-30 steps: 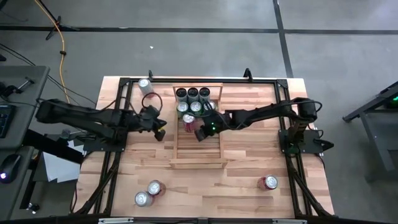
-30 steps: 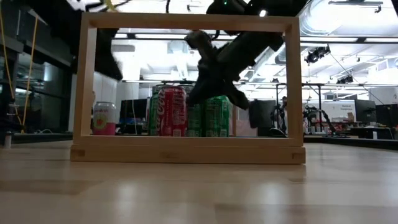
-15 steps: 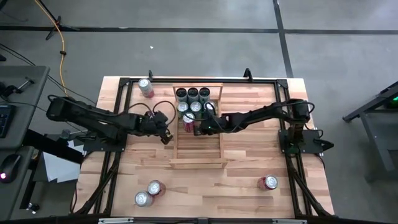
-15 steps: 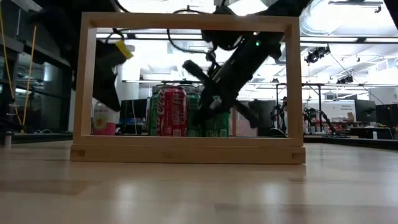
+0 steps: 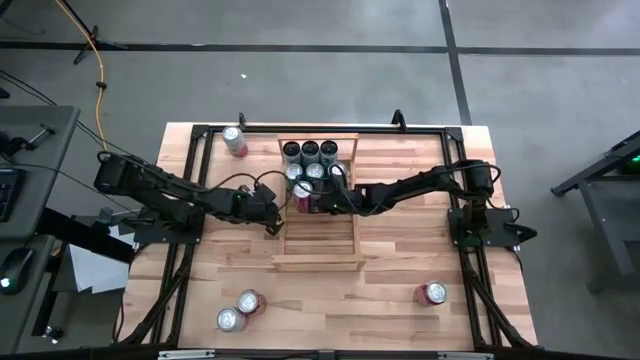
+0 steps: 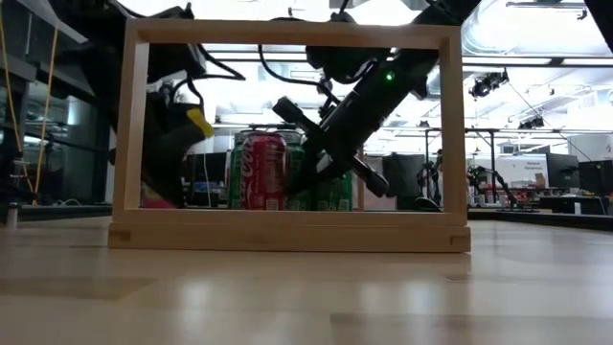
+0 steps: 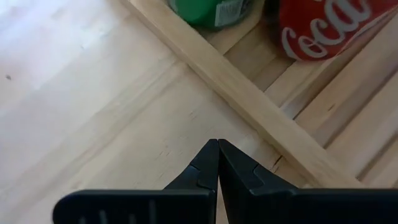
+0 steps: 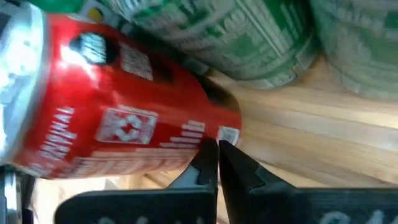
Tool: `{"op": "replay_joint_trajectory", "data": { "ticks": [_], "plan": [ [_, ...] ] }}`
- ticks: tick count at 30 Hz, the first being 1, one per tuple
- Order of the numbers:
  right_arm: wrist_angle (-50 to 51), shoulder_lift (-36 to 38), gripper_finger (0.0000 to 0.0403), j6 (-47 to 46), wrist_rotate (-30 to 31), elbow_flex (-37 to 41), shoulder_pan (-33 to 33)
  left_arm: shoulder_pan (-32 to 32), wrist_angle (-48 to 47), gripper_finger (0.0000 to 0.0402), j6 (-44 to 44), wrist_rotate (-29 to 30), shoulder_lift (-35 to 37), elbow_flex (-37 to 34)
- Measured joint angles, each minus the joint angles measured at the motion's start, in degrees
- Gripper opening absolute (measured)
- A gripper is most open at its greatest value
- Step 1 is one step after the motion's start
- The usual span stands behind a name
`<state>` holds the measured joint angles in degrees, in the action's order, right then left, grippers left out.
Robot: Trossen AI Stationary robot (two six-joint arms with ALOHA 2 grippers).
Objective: Place canned beverage on shelf
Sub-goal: Put the top left red can on the shelf, then put the right red can on the shelf aligned with the other red can
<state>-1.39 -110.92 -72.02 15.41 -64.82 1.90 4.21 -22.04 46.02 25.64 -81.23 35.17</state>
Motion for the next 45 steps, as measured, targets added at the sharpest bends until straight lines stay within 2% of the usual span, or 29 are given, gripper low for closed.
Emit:
{"op": "replay_joint_trajectory", "data": {
  "ticks": [18,27,30,40,45],
  "plan": [
    [-3.75,-0.32,0.0,-1.5,-2.19,0.04,0.47,2.42,9.96,0.0,2.94,-2.25,-8.03,0.01],
    [-8.72,-0.34,0.0,-1.26,-2.5,0.04,0.8,2.75,11.73,0.0,3.39,-2.74,-8.26,0.01],
    [-7.49,-0.34,0.0,0.96,-4.68,0.04,0.76,2.75,11.72,0.0,3.37,-2.85,-8.26,0.01],
    [-4.57,-0.34,0.0,1.58,-6.06,0.04,0.76,2.75,11.44,0.0,1.59,-3.05,-8.0,0.01],
    [-1.5,1.74,0.0,8.88,-9.05,0.04,1.16,2.75,6.51,0.0,-3.77,-5.87,-4.14,0.03]
  ]
}}
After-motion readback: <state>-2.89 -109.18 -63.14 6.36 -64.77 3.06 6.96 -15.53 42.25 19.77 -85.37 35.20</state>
